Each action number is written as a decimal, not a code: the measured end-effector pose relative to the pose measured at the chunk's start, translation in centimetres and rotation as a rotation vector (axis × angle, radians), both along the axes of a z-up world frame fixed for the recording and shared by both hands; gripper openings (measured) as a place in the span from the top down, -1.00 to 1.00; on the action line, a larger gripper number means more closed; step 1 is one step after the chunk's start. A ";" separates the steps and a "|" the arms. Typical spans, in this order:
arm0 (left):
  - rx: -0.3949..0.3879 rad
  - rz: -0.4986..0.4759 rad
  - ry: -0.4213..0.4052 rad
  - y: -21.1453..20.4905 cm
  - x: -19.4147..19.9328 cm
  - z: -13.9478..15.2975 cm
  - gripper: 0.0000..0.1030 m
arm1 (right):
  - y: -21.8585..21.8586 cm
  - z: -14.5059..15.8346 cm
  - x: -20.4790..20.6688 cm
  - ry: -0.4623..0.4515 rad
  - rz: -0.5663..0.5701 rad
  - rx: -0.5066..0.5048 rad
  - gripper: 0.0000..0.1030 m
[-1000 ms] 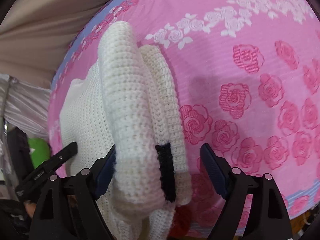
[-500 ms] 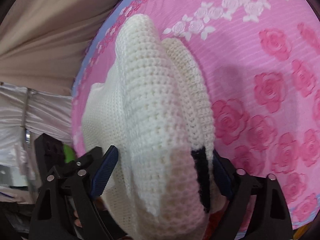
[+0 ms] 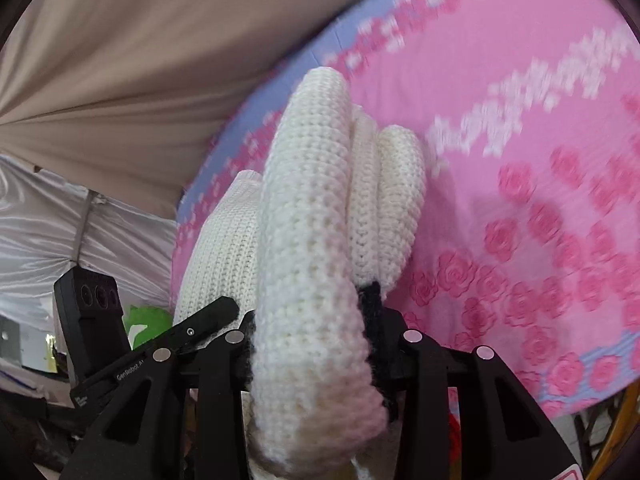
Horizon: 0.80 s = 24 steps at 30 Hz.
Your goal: Fold small clothes
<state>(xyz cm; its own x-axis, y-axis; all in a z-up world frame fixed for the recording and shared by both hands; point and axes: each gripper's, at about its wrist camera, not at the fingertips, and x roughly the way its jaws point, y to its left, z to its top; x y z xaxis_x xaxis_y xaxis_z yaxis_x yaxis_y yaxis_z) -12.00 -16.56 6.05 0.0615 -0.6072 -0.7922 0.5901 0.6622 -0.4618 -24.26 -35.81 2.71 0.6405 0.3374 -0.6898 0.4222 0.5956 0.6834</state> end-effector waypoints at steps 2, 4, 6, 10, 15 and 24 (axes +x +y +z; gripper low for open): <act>-0.049 -0.051 -0.073 -1.2 -1.1 3.7 0.12 | -0.7 2.9 -1.3 -0.052 -0.022 -0.035 0.29; -0.109 -0.101 -0.172 -2.1 -1.9 8.2 0.12 | -1.7 6.7 -2.7 -0.128 -0.052 -0.082 0.29; -0.170 -0.132 -0.266 -2.4 -2.4 12.4 0.11 | -2.4 10.7 -4.0 -0.216 -0.069 -0.136 0.29; -0.283 -0.165 -0.447 -1.2 -2.5 20.5 0.09 | -2.0 19.2 -4.6 -0.417 -0.085 -0.276 0.28; -0.391 -0.182 -0.676 2.7 -0.9 29.5 0.02 | 0.9 28.6 -3.2 -0.656 -0.085 -0.417 0.27; -0.362 -0.155 -0.637 10.2 8.5 28.4 -0.20 | 6.1 31.0 5.8 -0.718 -0.084 -0.360 0.23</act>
